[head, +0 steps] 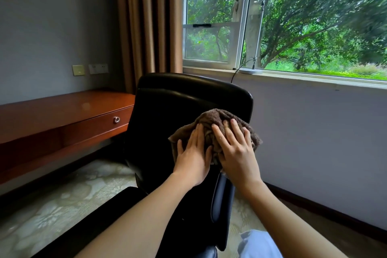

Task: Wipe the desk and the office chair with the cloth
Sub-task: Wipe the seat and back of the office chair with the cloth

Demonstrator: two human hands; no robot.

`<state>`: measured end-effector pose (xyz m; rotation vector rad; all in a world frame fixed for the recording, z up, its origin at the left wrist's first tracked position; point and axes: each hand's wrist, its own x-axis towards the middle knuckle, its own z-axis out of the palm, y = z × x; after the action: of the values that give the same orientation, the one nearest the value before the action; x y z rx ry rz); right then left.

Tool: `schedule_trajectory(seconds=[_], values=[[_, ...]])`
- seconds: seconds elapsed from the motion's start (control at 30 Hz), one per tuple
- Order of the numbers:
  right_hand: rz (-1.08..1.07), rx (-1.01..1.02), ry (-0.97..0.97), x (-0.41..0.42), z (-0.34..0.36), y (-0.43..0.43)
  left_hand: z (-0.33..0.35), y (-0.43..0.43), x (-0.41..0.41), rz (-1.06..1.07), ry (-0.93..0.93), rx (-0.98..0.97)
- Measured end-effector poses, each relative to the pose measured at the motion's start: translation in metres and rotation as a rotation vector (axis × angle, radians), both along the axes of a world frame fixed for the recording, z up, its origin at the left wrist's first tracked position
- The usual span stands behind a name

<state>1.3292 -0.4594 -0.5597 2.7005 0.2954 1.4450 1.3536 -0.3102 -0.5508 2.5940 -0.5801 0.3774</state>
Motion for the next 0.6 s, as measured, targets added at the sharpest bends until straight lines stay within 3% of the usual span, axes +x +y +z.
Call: schedule_trajectory(seconds=[0.27, 0.47, 0.6], values=[[-0.014, -0.055, 0.037, 0.013, 0.017, 0.001, 0.016, 0.003, 0.025, -0.021, 0.055, -0.034], [-0.128, -0.115, -0.031, 0.041, 0.018, 0.017, 0.024, 0.017, 0.06, -0.043, 0.067, 0.051], [-0.092, -0.142, -0.089, 0.061, 0.029, 0.033, 0.022, 0.026, 0.076, -0.06, 0.026, -0.018]])
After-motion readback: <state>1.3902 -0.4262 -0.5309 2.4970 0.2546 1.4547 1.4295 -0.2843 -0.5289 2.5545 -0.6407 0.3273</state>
